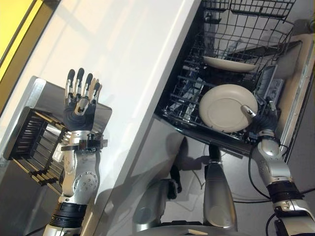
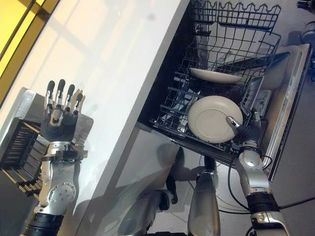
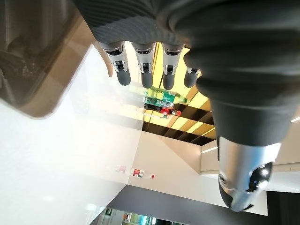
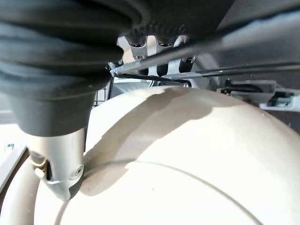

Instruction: Pick up plates and place into dishwasher.

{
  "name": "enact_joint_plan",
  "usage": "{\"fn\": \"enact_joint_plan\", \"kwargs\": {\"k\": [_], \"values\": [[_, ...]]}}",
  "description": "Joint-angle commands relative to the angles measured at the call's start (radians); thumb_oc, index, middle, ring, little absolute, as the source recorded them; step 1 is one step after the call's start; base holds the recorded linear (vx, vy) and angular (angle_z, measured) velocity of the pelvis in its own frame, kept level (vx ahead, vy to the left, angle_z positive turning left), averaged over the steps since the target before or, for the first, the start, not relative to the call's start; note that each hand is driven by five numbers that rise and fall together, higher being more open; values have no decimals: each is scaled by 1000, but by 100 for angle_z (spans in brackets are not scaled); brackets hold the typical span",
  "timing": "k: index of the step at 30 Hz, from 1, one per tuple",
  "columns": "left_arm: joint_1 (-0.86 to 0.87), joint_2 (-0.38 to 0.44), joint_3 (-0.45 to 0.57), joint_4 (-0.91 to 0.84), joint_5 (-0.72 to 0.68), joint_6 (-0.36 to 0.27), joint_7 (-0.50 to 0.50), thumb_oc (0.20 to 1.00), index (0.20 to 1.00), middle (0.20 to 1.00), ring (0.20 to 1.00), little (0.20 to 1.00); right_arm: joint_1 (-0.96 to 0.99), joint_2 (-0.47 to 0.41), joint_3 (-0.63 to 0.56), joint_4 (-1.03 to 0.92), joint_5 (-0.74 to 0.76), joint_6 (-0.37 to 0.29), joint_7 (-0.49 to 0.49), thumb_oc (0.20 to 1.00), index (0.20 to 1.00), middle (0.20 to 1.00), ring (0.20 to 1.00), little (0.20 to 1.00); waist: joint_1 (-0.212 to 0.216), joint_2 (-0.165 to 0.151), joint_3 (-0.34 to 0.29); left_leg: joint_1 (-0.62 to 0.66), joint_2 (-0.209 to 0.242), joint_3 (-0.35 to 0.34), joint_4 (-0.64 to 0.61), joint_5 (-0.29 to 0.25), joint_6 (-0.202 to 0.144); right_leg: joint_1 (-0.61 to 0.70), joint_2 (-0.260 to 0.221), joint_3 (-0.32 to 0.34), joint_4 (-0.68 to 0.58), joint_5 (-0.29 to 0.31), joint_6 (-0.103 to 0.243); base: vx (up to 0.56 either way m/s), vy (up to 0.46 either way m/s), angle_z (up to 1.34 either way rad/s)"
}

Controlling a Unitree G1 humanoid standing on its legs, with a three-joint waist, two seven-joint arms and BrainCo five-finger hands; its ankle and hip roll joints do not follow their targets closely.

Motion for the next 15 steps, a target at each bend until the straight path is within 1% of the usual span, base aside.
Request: {"fn": "enact_joint_plan", "kwargs": {"k": [1,6,9,12,15], "values": [[15,0,-35,-16,3,-29,20,1000,1000,1000,1000,1000,-223,115,166,-42,11,-68,107,1000,1000,1000,1000,1000,80,-50,44,-160,-35,-22,223,-78,32,79,-88,19,-76,-18,49,-15,41,18],[8,-7,-53,-7,-10,-39,18,1000,1000,1000,1000,1000,-311,123,174,0,63,-52,106,1000,1000,1000,1000,1000,101,-12,44,-171,-62,-18,225,-81,39,43,-118,5,-31,-24,48,-16,153,12],[25,-28,-65,-19,-15,-41,23,1000,1000,1000,1000,1000,-340,130,185,8,61,-21,106,1000,1000,1000,1000,1000,114,17,44,-162,-75,-9,220,-85,44,32,-145,0,0,-35,48,27,228,10],[38,-42,-71,-30,-23,-38,19,1000,1000,1000,1000,1000,-369,131,189,1,56,-1,102,1000,1000,1000,1000,1000,127,37,44,-152,-91,-2,201,-74,49,30,-176,-4,7,-30,48,16,228,19],[50,-45,-80,-32,-42,-39,18,1000,1000,1000,1000,1000,-408,133,203,-3,51,14,85,1000,1000,1000,1000,1000,148,60,44,-142,-104,-3,188,-70,48,38,-202,-23,14,-31,48,22,163,14]]}}
